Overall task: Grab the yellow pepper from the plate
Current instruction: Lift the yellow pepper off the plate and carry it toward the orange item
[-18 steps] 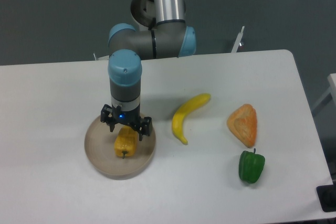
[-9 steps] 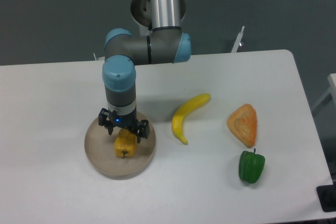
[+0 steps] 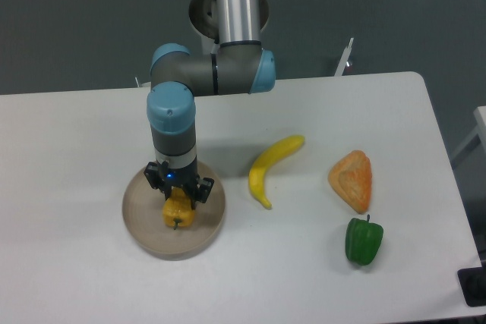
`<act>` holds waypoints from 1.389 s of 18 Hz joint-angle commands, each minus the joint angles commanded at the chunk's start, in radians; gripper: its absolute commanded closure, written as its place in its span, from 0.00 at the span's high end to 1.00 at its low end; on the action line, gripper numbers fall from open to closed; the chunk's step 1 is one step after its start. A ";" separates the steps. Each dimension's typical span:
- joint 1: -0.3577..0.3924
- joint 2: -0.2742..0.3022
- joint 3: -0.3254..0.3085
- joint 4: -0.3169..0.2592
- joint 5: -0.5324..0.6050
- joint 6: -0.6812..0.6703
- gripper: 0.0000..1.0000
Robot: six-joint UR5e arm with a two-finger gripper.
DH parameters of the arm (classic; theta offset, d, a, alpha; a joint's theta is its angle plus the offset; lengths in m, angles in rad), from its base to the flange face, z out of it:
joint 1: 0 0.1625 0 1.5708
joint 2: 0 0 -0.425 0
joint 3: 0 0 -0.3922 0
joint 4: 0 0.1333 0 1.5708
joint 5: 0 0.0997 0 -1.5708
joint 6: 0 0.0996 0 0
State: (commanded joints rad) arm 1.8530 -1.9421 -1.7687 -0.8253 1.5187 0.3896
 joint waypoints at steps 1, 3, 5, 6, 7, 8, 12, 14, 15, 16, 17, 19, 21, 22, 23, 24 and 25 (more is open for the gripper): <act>0.000 0.003 0.003 0.000 0.000 0.000 0.55; 0.002 0.014 0.024 0.002 0.000 0.009 0.54; 0.005 0.032 0.047 -0.003 0.003 0.037 0.53; 0.009 0.052 0.054 -0.003 0.009 0.061 0.53; 0.014 0.061 0.058 -0.005 0.014 0.077 0.53; 0.027 0.069 0.063 -0.006 0.020 0.095 0.53; 0.102 0.104 0.087 -0.018 0.035 0.221 0.51; 0.159 0.118 0.091 -0.020 0.035 0.300 0.51; 0.193 0.127 0.089 -0.021 0.035 0.339 0.51; 0.219 0.130 0.091 -0.021 0.035 0.379 0.51; 0.245 0.138 0.091 -0.021 0.034 0.424 0.51; 0.302 0.143 0.092 -0.021 0.035 0.503 0.51; 0.359 0.143 0.103 -0.023 0.034 0.581 0.51; 0.380 0.143 0.103 -0.021 0.034 0.609 0.51; 0.402 0.143 0.107 -0.021 0.034 0.635 0.51; 0.409 0.143 0.112 -0.021 0.032 0.646 0.51; 0.416 0.143 0.120 -0.021 0.034 0.650 0.51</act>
State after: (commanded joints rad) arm 2.2687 -1.7994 -1.6491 -0.8468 1.5524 1.0400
